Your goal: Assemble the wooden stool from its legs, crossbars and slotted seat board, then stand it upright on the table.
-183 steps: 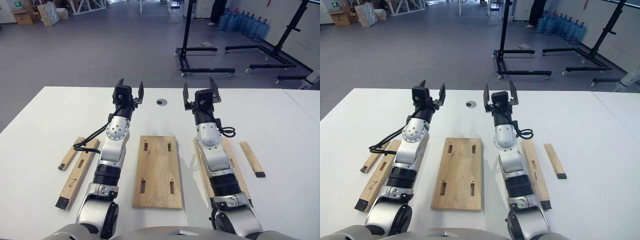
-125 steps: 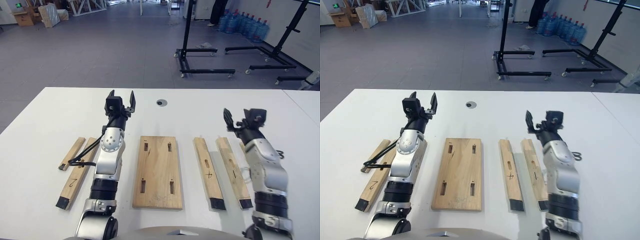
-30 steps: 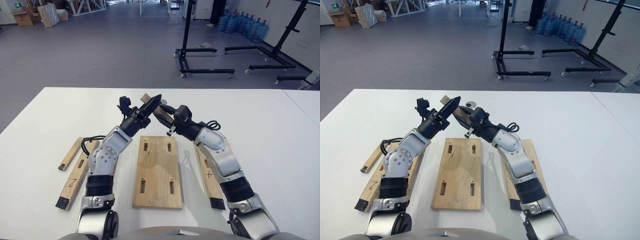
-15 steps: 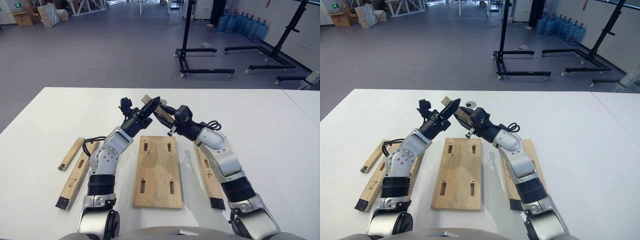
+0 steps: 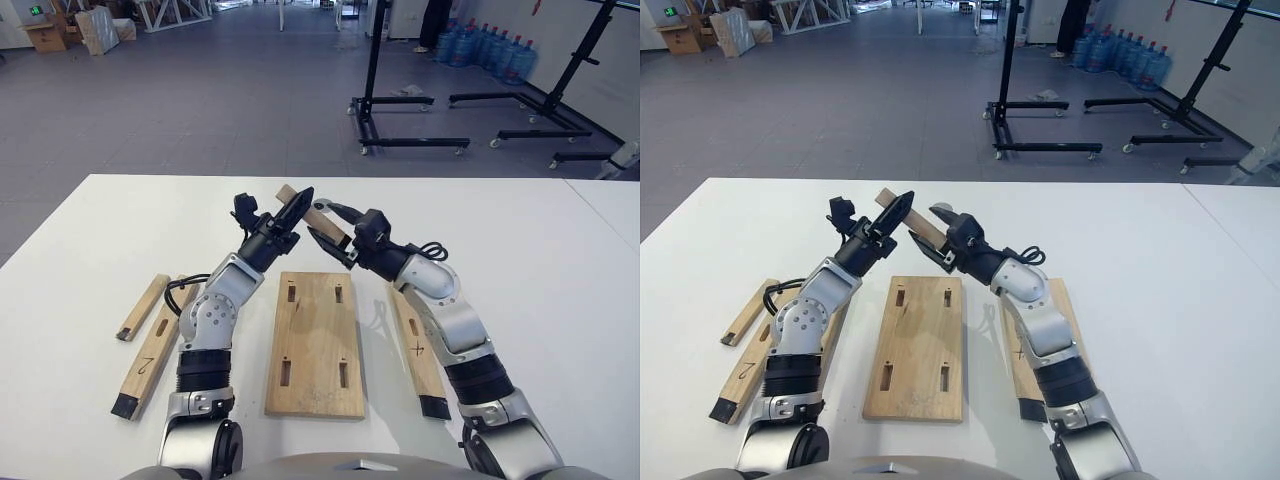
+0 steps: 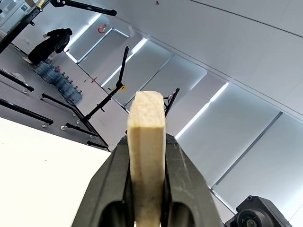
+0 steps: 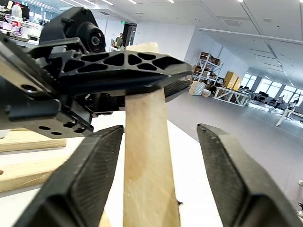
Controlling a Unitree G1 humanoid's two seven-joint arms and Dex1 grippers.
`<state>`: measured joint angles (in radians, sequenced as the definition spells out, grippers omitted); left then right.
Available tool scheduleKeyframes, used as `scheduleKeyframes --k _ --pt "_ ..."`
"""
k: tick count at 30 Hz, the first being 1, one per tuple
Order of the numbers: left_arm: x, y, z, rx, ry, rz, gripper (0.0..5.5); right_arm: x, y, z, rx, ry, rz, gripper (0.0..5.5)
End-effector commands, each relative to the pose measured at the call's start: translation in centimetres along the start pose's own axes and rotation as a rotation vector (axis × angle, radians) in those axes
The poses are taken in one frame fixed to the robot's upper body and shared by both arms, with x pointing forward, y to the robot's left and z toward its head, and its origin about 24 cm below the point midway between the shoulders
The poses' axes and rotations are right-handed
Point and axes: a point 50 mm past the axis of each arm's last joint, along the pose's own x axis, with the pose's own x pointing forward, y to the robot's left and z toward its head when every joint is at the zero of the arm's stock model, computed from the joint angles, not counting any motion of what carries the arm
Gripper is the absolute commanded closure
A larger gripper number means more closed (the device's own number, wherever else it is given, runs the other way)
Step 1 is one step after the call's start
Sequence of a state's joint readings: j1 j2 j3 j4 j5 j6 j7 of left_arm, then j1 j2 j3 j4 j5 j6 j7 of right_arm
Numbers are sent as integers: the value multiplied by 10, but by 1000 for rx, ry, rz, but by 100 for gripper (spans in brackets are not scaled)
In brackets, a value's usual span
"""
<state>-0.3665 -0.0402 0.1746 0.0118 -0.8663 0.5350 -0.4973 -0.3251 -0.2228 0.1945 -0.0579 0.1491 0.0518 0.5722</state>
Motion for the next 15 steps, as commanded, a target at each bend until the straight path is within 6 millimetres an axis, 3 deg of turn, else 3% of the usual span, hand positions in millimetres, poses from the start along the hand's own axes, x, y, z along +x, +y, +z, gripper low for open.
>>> scheduleKeyframes --k 1,6,9,12,15 --pt "-7 21 26 230 -61 196 511 -11 -14 15 44 -38 -60 236" --pt "-33 14 41 409 -126 287 511 -20 -39 38 154 -142 -195 236" --pt "-36 -6 47 466 -113 256 511 -27 -51 33 160 -127 -354 236" --pt "-59 -22 50 554 -69 267 511 -46 -57 23 139 -82 -531 236" --pt "-86 -23 69 645 21 275 511 -67 -58 20 134 -71 -663 236"
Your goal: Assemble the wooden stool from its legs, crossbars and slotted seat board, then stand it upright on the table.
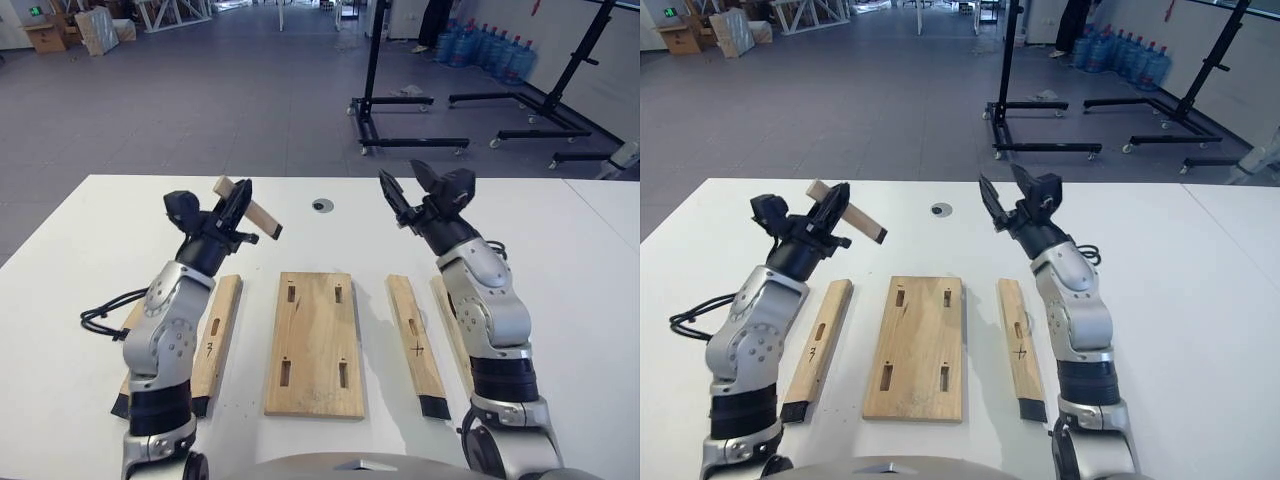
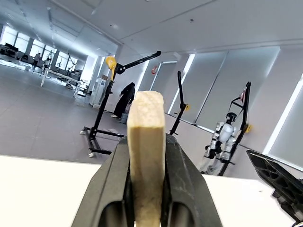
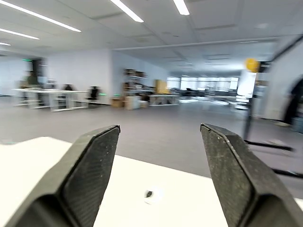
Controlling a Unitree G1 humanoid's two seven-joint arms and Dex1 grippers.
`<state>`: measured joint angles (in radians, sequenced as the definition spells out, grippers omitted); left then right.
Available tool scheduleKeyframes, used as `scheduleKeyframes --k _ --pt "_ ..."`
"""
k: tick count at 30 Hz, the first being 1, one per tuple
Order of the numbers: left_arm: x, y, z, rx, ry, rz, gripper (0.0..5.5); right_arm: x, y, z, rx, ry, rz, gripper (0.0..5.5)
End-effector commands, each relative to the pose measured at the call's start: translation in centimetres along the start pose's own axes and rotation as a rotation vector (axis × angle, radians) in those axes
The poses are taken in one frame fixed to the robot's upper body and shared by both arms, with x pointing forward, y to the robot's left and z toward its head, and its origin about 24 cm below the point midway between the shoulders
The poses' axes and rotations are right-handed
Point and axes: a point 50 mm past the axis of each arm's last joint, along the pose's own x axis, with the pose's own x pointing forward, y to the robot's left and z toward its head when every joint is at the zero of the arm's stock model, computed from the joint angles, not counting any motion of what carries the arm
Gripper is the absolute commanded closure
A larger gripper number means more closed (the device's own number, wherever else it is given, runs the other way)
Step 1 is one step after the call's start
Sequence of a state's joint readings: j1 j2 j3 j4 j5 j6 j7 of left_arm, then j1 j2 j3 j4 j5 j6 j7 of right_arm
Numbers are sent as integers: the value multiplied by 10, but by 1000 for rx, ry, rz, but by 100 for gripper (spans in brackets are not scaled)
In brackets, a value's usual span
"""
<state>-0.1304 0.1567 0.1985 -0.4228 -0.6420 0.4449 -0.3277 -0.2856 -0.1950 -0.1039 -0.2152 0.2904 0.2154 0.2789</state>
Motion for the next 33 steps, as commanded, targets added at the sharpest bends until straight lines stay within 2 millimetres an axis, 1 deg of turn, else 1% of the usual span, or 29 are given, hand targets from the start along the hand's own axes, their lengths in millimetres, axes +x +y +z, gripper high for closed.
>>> scheduleKeyframes --k 1,4,6,9,11,13,15,17,20,22,25,28,31,33 --pt "-25 23 20 115 96 2 511 -22 -12 -2 -17 6 -149 236" --pt "-41 47 24 177 186 53 511 -35 -15 -5 -16 12 -231 236" --pt "-63 62 27 238 221 133 511 -38 -16 -10 -25 28 -255 236" --pt "-86 79 28 300 254 252 511 -46 -18 -13 -53 44 -294 236" --pt "-95 87 21 326 279 298 511 -48 -20 -14 -59 42 -314 236" --pt "-98 94 16 339 286 334 511 -48 -18 -16 -54 40 -329 236" --pt "-94 95 16 326 272 332 511 -49 -17 -17 -63 32 -341 236" --pt "-91 90 16 325 272 311 511 -49 -19 -16 -84 18 -365 236" --pt "-87 85 15 320 299 280 511 -60 -25 -14 -109 4 -442 236" --pt "-89 80 14 315 320 264 511 -64 -25 -15 -113 4 -467 236" --pt "-94 78 17 329 349 262 511 -68 -24 -14 -116 1 -494 236" --pt "-99 82 19 344 372 286 511 -72 -23 -16 -117 3 -516 236" --pt "-97 86 19 342 358 318 511 -70 -20 -17 -111 3 -515 236" --pt "-104 85 19 343 367 351 511 -68 -18 -19 -114 8 -505 236"
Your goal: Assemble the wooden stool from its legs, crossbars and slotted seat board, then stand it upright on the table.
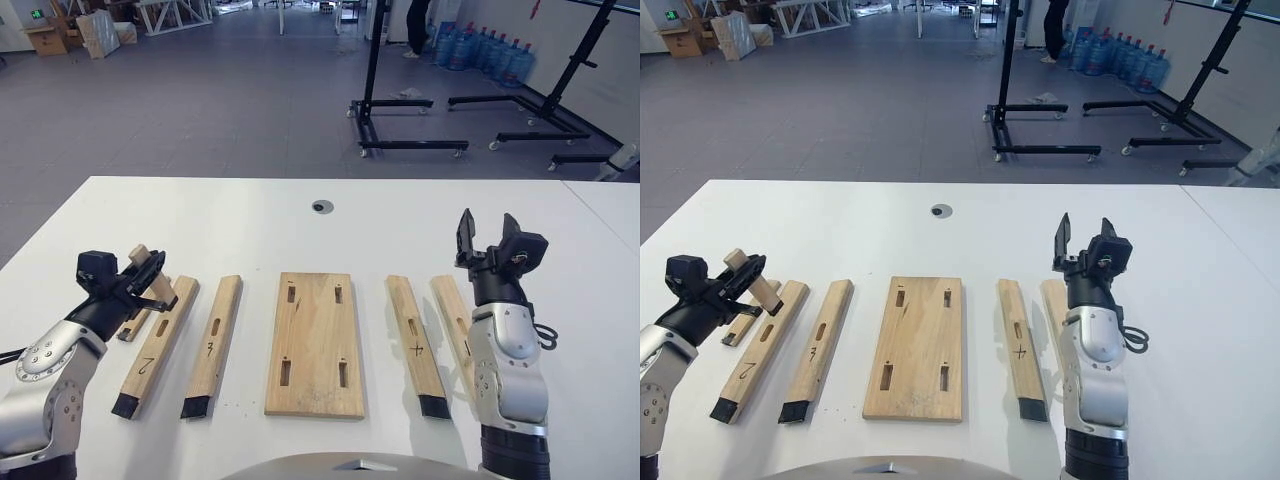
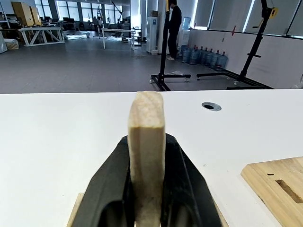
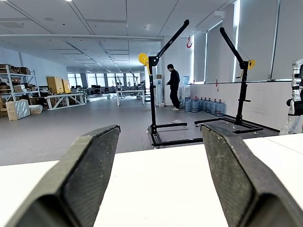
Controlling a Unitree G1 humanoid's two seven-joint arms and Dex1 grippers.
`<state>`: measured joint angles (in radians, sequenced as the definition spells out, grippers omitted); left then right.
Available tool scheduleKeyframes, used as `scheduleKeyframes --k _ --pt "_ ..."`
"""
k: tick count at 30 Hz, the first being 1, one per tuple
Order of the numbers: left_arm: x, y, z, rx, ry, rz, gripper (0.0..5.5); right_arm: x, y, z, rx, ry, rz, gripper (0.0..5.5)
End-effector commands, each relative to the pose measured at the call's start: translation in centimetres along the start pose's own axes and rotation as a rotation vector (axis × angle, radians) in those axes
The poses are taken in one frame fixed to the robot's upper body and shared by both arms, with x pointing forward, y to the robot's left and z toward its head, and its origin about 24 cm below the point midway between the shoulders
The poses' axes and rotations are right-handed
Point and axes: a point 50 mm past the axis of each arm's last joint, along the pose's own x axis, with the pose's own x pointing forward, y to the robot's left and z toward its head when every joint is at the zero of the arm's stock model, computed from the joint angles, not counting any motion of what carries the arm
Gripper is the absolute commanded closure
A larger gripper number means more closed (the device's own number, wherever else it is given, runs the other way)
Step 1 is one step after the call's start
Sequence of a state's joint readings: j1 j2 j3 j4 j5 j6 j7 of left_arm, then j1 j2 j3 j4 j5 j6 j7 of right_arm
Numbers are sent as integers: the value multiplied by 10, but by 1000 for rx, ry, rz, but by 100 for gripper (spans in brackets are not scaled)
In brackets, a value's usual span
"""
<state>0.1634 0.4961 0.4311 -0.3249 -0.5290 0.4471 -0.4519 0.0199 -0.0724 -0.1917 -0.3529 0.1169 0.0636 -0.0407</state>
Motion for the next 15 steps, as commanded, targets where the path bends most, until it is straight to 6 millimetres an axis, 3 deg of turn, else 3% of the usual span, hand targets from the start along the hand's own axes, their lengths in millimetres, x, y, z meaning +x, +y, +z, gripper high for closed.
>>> scheduleKeyframes --k 1,5,9,15 --pt "-10 4 -2 10 35 57 511 0 4 -1 -5 -1 8 236" --pt "-21 -2 2 7 89 22 511 -7 -4 0 -21 1 -35 236" --pt "-15 -1 8 36 104 -23 511 -11 -6 2 -24 -5 -63 236" --pt "-24 0 1 23 137 -22 511 -10 -2 3 -20 -5 -44 236"
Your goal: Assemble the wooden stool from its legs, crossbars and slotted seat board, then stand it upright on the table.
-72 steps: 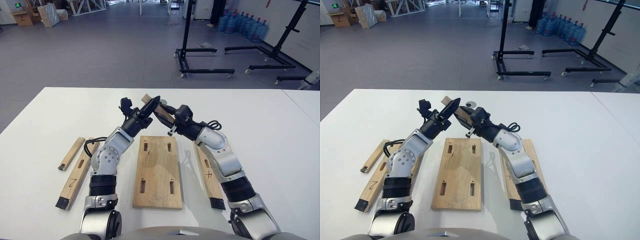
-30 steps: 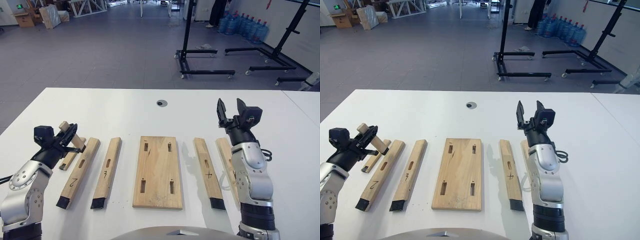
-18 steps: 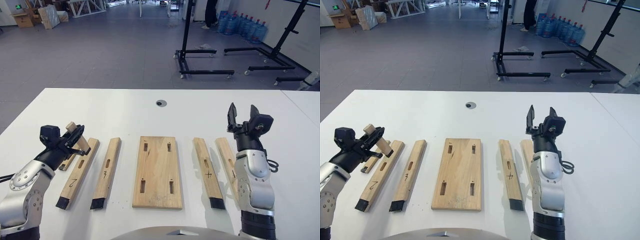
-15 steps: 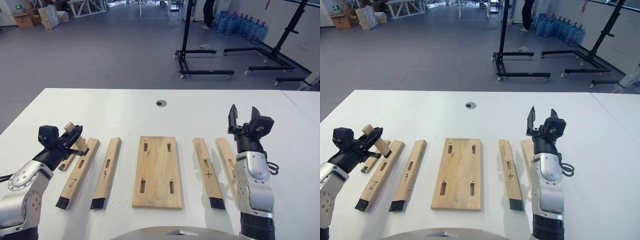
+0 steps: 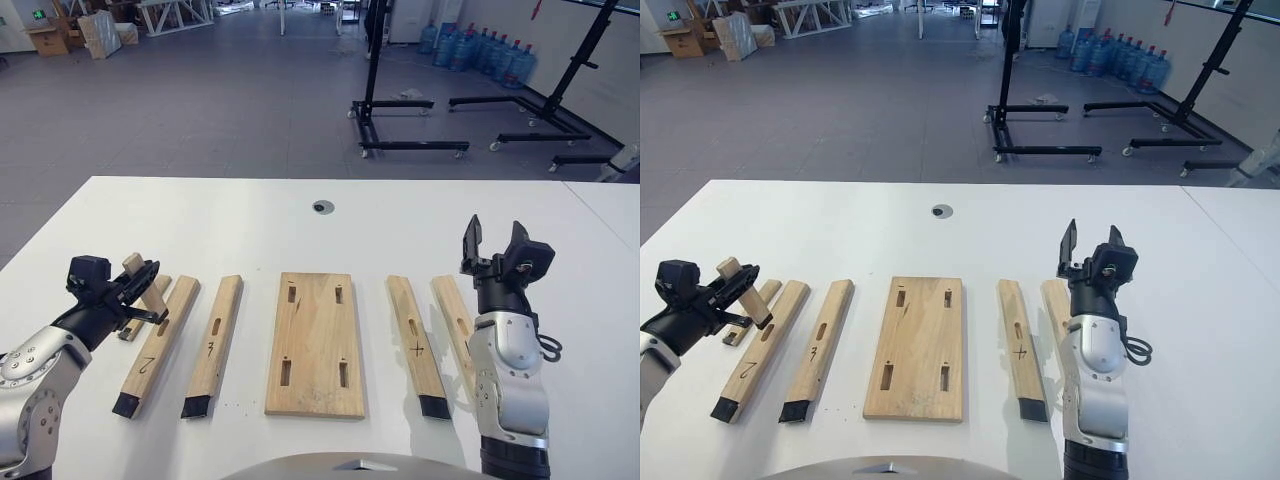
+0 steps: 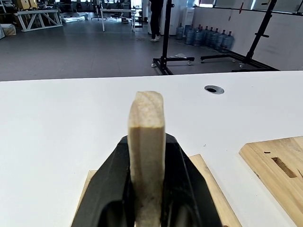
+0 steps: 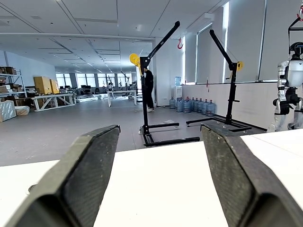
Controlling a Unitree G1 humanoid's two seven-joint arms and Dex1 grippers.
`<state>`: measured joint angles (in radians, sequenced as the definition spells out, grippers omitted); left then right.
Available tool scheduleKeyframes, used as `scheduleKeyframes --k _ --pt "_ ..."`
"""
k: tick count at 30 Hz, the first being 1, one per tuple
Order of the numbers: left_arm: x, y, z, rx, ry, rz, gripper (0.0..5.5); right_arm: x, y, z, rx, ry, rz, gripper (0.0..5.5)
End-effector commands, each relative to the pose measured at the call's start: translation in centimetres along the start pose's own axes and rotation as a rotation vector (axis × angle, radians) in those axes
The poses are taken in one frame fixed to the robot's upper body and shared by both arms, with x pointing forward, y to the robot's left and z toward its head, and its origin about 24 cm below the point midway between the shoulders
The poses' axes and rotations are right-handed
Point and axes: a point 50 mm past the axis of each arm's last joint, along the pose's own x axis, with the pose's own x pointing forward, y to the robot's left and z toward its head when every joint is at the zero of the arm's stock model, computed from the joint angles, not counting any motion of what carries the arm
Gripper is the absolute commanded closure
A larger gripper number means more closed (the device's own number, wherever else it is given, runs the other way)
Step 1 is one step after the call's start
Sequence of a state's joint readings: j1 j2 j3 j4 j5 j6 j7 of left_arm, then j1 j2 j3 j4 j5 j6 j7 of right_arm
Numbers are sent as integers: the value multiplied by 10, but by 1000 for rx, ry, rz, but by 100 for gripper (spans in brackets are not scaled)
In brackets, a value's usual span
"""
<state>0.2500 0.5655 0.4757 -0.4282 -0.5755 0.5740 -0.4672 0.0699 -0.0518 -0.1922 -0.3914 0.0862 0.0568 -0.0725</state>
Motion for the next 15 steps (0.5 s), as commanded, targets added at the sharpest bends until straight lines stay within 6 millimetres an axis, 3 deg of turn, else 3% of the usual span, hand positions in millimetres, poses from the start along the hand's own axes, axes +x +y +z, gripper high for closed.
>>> scheduleKeyframes --k 1,15 --pt "-7 0 -5 0 34 10 511 0 0 3 3 -7 4 236" --pt "-18 5 -9 -4 68 42 511 3 0 7 4 -11 16 236"
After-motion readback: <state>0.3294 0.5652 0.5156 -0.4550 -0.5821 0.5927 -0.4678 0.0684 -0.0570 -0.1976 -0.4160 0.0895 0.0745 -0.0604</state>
